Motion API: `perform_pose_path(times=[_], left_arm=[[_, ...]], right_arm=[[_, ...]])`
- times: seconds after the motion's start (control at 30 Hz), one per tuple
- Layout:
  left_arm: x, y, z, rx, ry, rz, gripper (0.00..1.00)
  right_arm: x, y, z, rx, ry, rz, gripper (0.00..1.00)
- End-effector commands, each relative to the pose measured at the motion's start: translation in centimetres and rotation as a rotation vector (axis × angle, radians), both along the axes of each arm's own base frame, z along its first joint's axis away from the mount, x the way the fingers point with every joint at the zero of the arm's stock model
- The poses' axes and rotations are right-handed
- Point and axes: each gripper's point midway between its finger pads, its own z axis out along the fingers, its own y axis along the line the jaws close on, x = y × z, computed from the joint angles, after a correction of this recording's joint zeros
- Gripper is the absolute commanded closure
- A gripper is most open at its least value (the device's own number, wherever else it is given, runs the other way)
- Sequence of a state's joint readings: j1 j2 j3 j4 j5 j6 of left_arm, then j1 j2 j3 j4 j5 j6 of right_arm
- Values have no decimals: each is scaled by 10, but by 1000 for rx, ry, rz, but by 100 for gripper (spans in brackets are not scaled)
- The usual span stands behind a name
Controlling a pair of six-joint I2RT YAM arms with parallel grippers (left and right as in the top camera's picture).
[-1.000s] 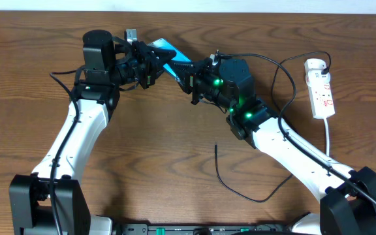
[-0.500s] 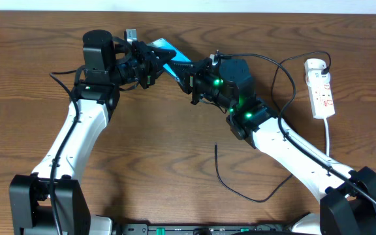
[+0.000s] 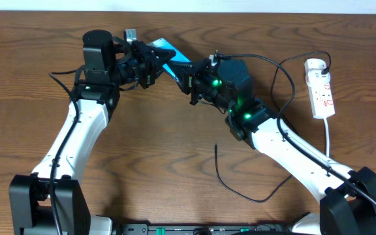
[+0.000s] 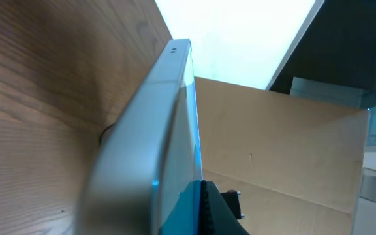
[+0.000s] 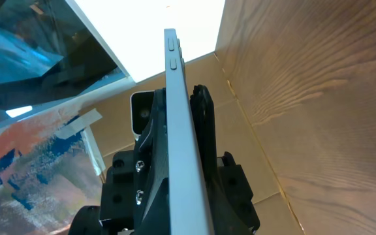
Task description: Plug charger to phone and switch on socket
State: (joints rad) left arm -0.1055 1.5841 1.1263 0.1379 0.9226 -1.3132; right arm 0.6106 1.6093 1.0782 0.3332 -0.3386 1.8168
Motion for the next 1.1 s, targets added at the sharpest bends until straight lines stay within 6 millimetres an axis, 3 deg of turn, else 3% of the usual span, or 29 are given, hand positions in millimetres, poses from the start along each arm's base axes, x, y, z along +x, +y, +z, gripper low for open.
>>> perform_pose_path(times=[0.0,0.47,0.77,1.07], left_arm=[[11,3,14,65,-128,33,93],[12,4,13,66,-128,39,93],[12,4,13,66,-128,39,92],[12,4,13,66,-128,39,93]], right_arm=[[-57,39,-12,-35,-2,269,98],[-54,38,-13,-39,-4,251,98],[-53,38,-13,-40,-6,248,79],[-53,37,-13,-43,-12,247,78]])
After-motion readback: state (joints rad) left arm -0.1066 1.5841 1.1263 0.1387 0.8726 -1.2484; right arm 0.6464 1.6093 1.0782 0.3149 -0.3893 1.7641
